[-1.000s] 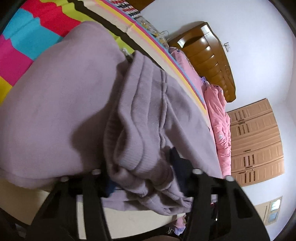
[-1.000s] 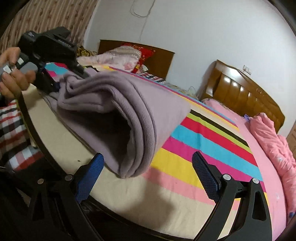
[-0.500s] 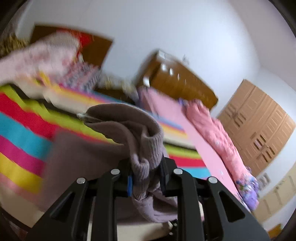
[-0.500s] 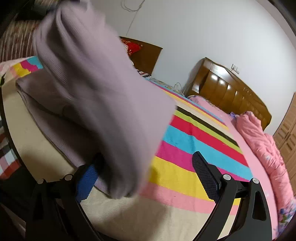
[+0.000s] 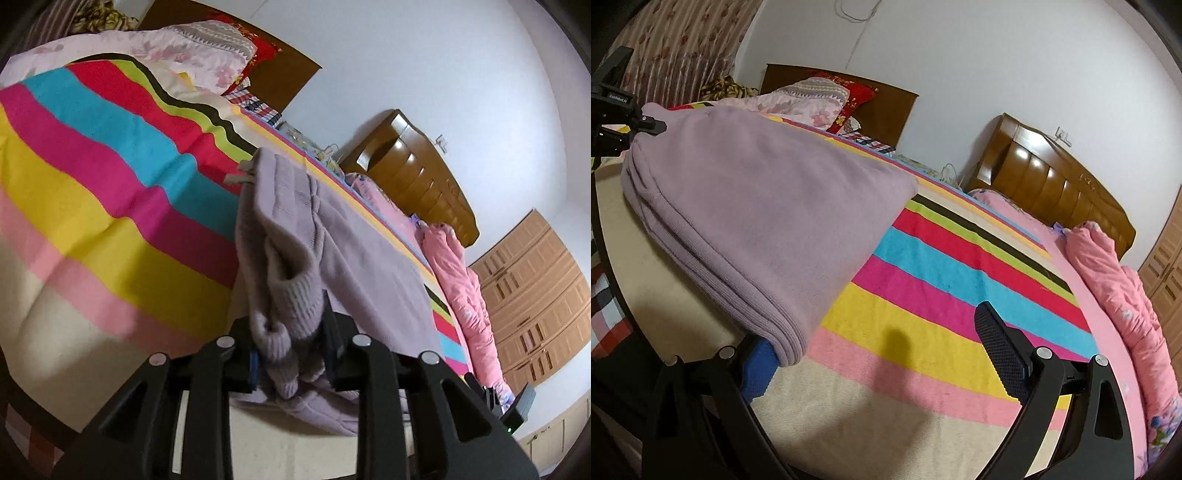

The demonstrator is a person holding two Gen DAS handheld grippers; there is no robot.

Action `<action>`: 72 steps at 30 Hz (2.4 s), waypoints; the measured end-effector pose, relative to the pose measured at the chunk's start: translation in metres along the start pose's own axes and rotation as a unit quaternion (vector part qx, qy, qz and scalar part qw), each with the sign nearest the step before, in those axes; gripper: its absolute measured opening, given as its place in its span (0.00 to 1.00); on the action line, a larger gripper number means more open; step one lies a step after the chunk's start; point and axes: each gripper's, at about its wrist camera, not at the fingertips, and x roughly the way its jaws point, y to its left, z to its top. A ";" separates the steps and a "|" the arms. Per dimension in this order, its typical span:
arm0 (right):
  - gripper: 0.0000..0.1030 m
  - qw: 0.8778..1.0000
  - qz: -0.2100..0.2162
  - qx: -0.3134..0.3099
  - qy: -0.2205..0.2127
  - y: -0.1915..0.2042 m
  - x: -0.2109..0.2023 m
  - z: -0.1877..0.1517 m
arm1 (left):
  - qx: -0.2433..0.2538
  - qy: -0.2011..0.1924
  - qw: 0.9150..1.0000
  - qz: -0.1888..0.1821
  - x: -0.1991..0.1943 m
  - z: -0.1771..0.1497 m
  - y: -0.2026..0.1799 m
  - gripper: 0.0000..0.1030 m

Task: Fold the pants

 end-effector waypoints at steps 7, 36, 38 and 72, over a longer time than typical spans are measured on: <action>0.84 0.992 0.124 -0.009 -0.025 -0.013 -0.043 -0.001 | 0.031 -0.129 0.987 0.085 -0.068 0.006 -0.030 0.86; 0.86 0.975 0.220 0.043 0.002 0.030 0.011 0.034 | 0.279 -0.031 0.935 0.216 0.041 -0.063 -0.102 0.90; 0.86 0.974 0.222 0.046 0.001 0.029 0.012 0.034 | 0.280 -0.034 0.935 0.216 0.041 -0.063 -0.102 0.90; 0.89 0.957 0.287 -0.032 0.024 0.076 -0.015 0.039 | 0.278 -0.040 0.933 0.226 0.040 -0.066 -0.107 0.92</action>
